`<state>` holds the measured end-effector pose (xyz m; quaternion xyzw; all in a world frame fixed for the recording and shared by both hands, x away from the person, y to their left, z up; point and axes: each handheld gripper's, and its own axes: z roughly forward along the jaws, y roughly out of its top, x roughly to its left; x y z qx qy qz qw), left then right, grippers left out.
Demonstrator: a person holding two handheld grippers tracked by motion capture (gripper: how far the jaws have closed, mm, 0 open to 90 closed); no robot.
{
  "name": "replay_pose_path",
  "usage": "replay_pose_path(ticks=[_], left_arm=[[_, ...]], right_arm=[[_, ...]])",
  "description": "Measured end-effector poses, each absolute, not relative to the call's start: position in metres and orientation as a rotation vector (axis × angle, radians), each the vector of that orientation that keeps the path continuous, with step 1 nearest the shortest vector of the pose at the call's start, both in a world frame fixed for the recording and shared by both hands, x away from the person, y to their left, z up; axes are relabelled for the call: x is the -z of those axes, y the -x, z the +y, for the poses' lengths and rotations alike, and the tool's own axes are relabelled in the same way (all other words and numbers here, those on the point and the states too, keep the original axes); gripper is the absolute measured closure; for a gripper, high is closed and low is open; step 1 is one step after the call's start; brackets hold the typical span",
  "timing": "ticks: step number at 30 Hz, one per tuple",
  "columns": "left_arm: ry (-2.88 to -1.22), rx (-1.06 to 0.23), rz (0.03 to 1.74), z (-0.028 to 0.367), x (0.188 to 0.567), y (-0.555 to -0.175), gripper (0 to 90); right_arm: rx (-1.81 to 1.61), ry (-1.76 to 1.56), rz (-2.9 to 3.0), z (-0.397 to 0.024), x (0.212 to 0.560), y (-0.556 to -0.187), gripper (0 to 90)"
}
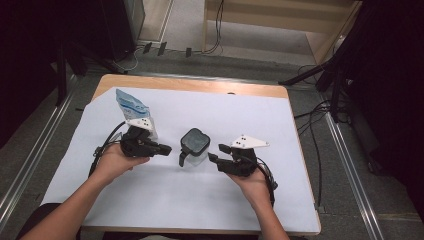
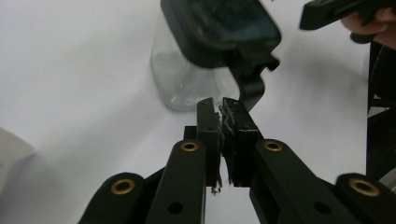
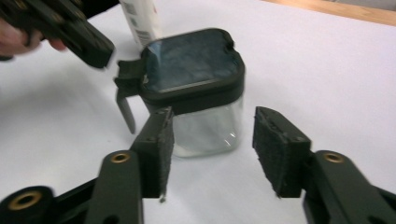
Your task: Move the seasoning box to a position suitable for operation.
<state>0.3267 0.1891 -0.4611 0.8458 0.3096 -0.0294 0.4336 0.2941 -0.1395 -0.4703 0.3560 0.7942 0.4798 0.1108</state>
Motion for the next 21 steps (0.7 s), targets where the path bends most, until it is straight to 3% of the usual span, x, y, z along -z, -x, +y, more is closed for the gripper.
replay_pose_path(ticks=[13, 21], left_arm=[[-2.053, 0.115, 0.754, 0.185, 0.472, -0.349, 90.0], [-2.069, 0.098, 0.770, 0.180, 0.480, -0.351, 90.0]], right_arm=[[-1.335, -1.058, 2.383, -0.123, 0.484, -0.300, 89.6], [-1.379, -1.098, 2.351, -0.122, 0.483, -0.309, 90.0]])
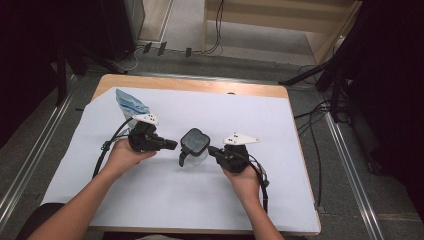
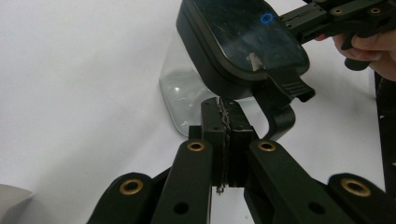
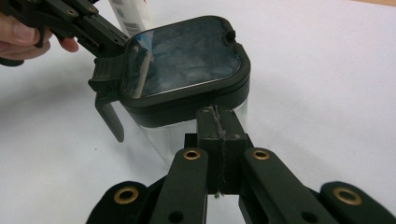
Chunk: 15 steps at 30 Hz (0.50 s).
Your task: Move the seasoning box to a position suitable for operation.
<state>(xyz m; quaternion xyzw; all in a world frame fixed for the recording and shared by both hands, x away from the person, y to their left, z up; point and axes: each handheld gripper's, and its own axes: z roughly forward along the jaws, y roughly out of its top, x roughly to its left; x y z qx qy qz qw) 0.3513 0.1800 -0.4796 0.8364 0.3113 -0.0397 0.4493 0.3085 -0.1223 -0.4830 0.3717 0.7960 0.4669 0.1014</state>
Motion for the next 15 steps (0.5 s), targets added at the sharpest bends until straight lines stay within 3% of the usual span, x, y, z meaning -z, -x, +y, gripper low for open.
replay_pose_path(ticks=[15], left_arm=[[-2.072, 0.055, 0.748, 0.1719, 0.4842, -0.3539, 90.0]], right_arm=[[-1.364, -1.110, 2.364, -0.1222, 0.4845, -0.3131, 90.0]])
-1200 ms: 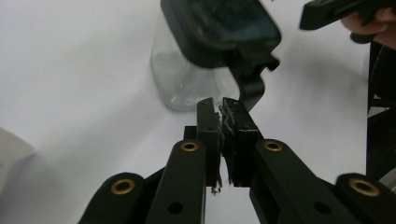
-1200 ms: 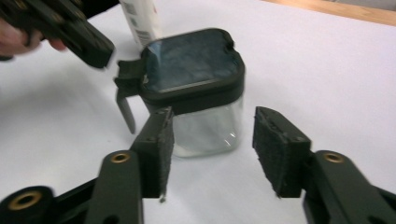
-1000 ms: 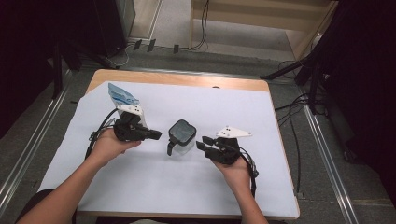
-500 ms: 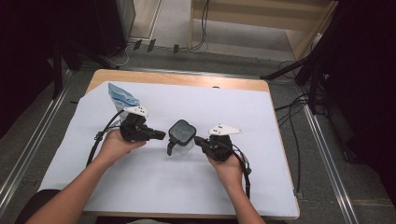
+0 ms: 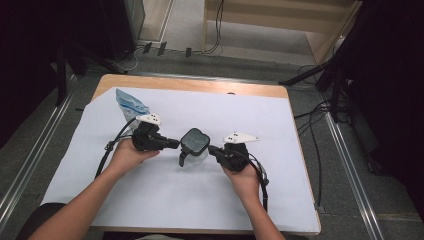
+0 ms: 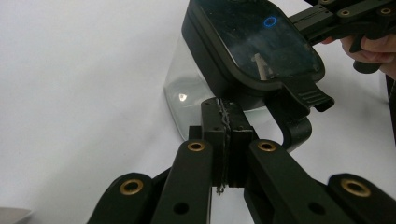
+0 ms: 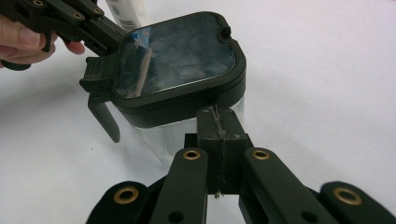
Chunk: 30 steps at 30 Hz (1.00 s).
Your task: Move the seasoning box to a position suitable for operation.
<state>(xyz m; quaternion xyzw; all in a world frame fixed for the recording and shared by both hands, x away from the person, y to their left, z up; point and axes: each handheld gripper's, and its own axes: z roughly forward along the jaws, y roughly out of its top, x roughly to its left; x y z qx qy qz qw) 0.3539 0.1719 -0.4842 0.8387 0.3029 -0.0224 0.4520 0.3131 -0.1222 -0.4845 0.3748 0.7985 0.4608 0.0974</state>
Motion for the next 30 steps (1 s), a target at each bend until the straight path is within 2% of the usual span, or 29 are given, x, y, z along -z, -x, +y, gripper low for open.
replay_pose_path(ticks=[30], left_arm=[[-2.071, 0.072, 0.723, 0.158, 0.485, -0.337, 90.0]], right_arm=[[-1.356, -1.159, 2.339, -0.126, 0.485, -0.335, 90.0]])
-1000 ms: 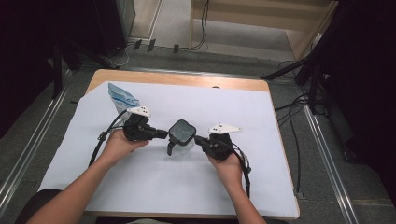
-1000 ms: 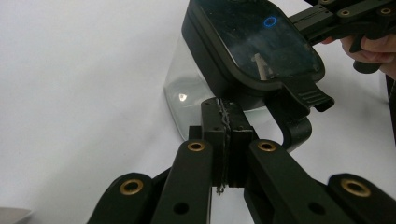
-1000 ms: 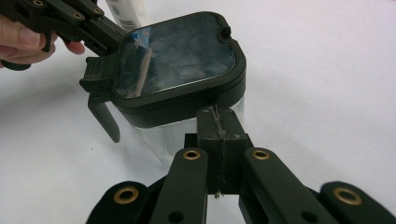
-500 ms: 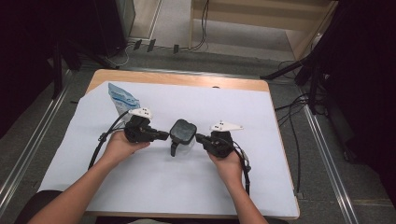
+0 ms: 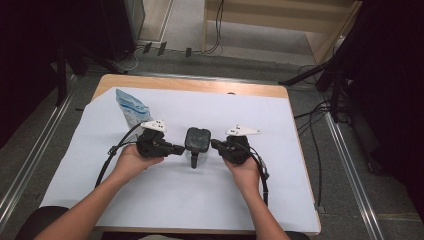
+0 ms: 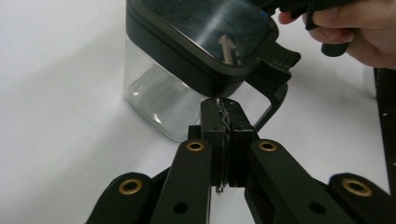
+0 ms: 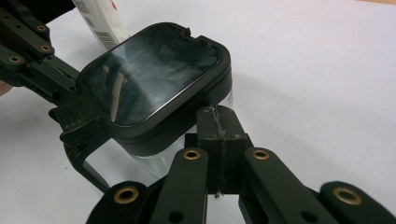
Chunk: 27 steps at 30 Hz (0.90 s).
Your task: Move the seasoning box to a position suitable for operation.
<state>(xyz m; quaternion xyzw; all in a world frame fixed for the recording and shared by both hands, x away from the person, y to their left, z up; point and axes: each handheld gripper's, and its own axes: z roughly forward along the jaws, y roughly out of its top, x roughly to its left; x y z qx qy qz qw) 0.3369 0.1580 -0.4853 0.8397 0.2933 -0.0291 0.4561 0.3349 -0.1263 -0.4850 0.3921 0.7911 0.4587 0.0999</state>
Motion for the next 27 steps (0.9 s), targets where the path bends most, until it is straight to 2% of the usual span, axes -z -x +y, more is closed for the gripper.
replay_pose_path(ticks=[7, 15, 27], left_arm=[[-2.050, 0.017, 0.764, 0.164, 0.483, -0.339, 90.0], [-2.018, 0.034, 0.778, 0.161, 0.490, -0.347, 90.0], [-2.028, 0.054, 0.777, 0.157, 0.491, -0.345, 90.0]], right_arm=[[-1.390, -1.158, 2.325, -0.128, 0.482, -0.334, 90.0], [-1.364, -1.162, 2.332, -0.126, 0.481, -0.326, 90.0], [-1.372, -1.176, 2.324, -0.126, 0.483, -0.333, 90.0]])
